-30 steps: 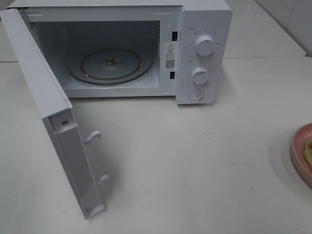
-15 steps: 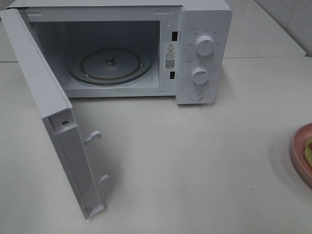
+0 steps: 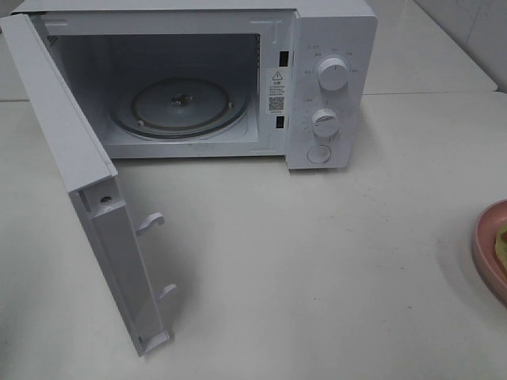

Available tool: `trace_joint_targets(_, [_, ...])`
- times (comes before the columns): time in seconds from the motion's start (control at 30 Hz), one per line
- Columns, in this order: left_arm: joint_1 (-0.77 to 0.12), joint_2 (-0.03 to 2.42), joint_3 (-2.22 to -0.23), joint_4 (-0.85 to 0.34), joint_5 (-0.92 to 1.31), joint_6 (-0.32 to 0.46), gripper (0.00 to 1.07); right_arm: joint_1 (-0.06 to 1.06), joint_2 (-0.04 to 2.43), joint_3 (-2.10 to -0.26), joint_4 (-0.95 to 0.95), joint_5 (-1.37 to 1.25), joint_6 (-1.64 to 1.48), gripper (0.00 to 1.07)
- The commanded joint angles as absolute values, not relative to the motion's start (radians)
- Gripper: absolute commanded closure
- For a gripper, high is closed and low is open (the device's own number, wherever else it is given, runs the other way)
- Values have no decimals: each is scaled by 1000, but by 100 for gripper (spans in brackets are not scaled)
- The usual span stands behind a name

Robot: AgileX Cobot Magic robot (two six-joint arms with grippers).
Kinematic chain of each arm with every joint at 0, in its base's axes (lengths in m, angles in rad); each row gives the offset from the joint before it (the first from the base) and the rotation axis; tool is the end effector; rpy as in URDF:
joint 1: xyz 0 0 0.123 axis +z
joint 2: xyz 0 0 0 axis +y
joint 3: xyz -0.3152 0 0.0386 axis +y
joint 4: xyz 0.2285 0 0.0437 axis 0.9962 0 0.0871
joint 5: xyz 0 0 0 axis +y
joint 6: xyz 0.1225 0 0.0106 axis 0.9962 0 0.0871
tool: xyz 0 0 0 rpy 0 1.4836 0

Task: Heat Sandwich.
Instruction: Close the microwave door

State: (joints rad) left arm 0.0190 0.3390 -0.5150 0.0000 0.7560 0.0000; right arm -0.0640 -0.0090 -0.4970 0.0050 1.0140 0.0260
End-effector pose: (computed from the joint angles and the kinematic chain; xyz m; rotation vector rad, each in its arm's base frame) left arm 0.0412 0.0008 0.2890 -0.0196 2.0635 0.0117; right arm -0.0246 0.0021 0.2574 0.0895 1.9896 -0.0186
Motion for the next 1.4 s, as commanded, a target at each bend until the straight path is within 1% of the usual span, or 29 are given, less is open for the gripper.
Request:
trace_joint_targets(0.03, [23, 404, -454, 0, 579, 0, 107, -66, -32, -495, 10, 997, 20, 31])
trace_joint_targets(0.07, [23, 404, -454, 0, 579, 0, 107, -66, -32, -495, 10, 997, 20, 31])
trace_joint_targets(0.17, [23, 443, -404, 0, 454, 0, 107, -66, -32, -495, 10, 997, 20, 31])
trace_joint_targets(0.2, [23, 467, -371, 0, 371, 0, 107, -66, -32, -495, 10, 997, 20, 31])
trace_joint_targets(0.23, [23, 467, -371, 0, 371, 0, 107, -66, -32, -495, 10, 997, 20, 31])
trace_joint_targets(0.3, [23, 491, -330, 0, 283, 0, 107, -66, -32, -495, 10, 997, 20, 31])
trace_joint_targets(0.33, [23, 518, -288, 0, 178, 0, 107, -66, -32, -495, 10, 997, 20, 31])
trace_joint_targets(0.37, [23, 532, -271, 0, 123, 0, 107, -66, -32, -495, 10, 997, 20, 31])
trace_joint_targets(0.4, [23, 532, -271, 0, 123, 0, 107, -66, -32, -495, 10, 997, 20, 31])
trace_joint_targets(0.53, [23, 606, -193, 9, -119, 0, 107, -66, -32, -495, 10, 997, 20, 31])
trace_joint_targets(0.57, [23, 606, -193, 9, -119, 0, 107, -66, -32, -495, 10, 997, 20, 31])
trace_joint_targets(0.63, [23, 659, -183, 9, -219, 0, 107, -66, -32, -495, 10, 997, 20, 31])
trace_joint_targets(0.73, [23, 704, -183, 9, -271, 0, 107, -66, -32, -495, 10, 997, 20, 31])
trace_joint_targets(0.83, [23, 795, -183, 28, -367, 0, 107, -66, -32, -495, 10, 997, 20, 31])
trace_joint_targets(1.03, [23, 927, -186, 70, -465, -8, 107, -66, -32, -495, 10, 997, 20, 31])
trace_joint_targets(1.13, [23, 1014, -208, 118, -517, -55, 107, -66, -32, -495, 10, 997, 20, 31])
trace_joint_targets(1.2, [23, 1033, -212, 134, -527, -64, 107, -66, -32, -495, 10, 997, 20, 31])
trace_joint_targets(1.23, [23, 1064, -214, 191, -564, -97, 107, -66, -32, -495, 10, 997, 20, 31])
trace_joint_targets(1.3, [23, 1090, -214, 261, -603, -137, 107, -66, -32, -495, 10, 997, 20, 31])
trace_joint_targets(1.33, [23, 1090, -214, 261, -603, -137, 107, -66, -32, -495, 10, 997, 20, 31])
trace_joint_targets(1.37, [23, 1118, -214, 343, -655, -178, 107, -66, -32, -495, 10, 997, 20, 31])
trace_joint_targets(1.4, [23, 1134, -214, 384, -688, -195, 107, -66, -32, -495, 10, 997, 20, 31])
